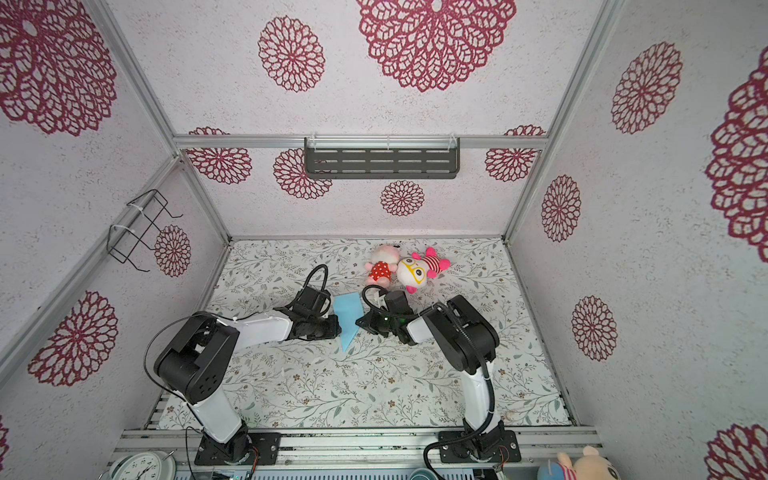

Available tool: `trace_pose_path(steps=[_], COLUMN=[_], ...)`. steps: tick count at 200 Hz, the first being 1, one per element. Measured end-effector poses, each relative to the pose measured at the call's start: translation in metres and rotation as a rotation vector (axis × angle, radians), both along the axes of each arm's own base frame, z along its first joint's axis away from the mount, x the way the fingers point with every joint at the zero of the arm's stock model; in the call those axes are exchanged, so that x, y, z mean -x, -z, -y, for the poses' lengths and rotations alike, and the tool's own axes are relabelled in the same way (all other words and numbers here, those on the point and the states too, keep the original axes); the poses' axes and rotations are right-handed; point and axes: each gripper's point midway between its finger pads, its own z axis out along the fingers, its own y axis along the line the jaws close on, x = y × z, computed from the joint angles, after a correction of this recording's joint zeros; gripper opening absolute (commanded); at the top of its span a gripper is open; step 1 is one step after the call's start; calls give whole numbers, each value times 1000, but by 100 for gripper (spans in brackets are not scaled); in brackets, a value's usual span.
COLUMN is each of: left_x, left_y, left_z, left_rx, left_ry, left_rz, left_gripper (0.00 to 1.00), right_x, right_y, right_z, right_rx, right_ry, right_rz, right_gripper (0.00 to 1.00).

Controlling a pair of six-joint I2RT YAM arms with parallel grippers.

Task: Fold a paper plane with a square sheet of paper (pick it up from the middle)
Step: 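Hold the crease with the right gripper while the left gripper shifts along the paper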

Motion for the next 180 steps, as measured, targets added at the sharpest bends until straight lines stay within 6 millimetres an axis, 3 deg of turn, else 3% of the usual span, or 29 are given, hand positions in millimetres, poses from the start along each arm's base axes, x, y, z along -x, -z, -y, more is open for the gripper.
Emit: trace_pose_path(steps=[22, 53, 73, 114, 146, 180], left_x=[3, 3, 8, 24, 22, 14], left_y=[-17, -60, -71, -49, -26, -21], left_z=[-3, -3, 2, 23, 24, 24], left_rx=[9, 66, 105, 119, 79, 51], left_ry=[-8, -16, -3, 65, 73, 74], left_rz=[25, 141, 199, 207, 194, 243], left_gripper=[34, 37, 38, 40, 44, 47], right_x=[1, 1, 2, 1, 1, 2], right_y=[2, 1, -5, -16, -15, -15], right_z=[-1, -4, -7, -10, -8, -7], right_rx=[9, 23, 28, 21, 20, 10], right_ry=[12, 39, 52, 83, 102, 119], right_rz=[6, 17, 33, 41, 20, -7], right_gripper=[2, 2, 2, 2, 2, 3])
